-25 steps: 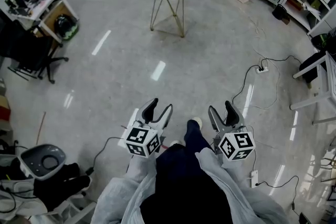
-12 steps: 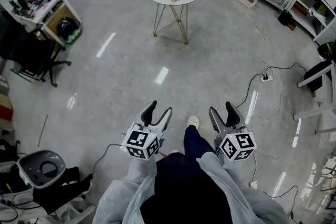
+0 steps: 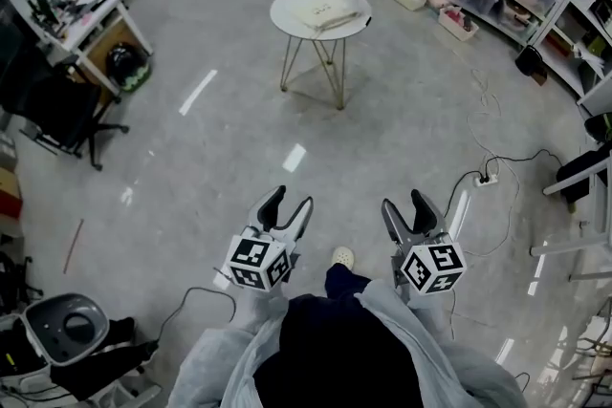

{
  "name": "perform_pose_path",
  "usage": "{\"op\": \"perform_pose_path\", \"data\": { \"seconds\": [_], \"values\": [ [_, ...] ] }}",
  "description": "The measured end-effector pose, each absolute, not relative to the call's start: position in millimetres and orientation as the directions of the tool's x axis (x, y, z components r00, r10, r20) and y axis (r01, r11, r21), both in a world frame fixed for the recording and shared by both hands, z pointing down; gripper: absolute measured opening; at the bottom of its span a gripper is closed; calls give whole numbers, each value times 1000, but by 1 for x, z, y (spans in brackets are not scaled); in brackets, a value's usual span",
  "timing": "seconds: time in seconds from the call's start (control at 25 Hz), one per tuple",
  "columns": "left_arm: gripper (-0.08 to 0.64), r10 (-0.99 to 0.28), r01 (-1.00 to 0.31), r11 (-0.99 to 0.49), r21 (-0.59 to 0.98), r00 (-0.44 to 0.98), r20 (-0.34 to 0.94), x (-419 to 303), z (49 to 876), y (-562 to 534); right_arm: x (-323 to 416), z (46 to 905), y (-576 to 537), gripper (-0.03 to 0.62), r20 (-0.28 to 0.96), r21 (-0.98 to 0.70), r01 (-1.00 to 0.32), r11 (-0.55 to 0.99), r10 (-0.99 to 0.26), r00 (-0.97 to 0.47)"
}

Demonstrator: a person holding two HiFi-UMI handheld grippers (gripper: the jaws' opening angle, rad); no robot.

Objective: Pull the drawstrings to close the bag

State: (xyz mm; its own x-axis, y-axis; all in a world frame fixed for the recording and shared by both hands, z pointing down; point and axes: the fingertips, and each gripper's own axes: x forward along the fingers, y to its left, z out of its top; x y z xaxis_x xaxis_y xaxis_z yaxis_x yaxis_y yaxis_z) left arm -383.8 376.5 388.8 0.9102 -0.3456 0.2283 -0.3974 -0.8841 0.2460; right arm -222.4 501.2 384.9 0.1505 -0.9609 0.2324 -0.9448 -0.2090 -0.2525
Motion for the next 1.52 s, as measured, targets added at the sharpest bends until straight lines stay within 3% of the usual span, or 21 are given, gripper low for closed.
{"op": "perform_pose_path", "data": {
  "seconds": [0.64,1.04,1.52],
  "values": [
    [253,-411,-463,-843,273,883,225,-324,400,336,-154,397,449,288,228,-264,-955,-135,-971,74],
    [253,-393,-473,-833,289,872,293,-322,418,343,-156,417,461,287,276,-308,-939,-153,-959,66],
    [253,-341,-431,-847,310,889,306,-269,430,293,-116,427,410,279,296,-322,-929,-182,-951,83]
  ]
}}
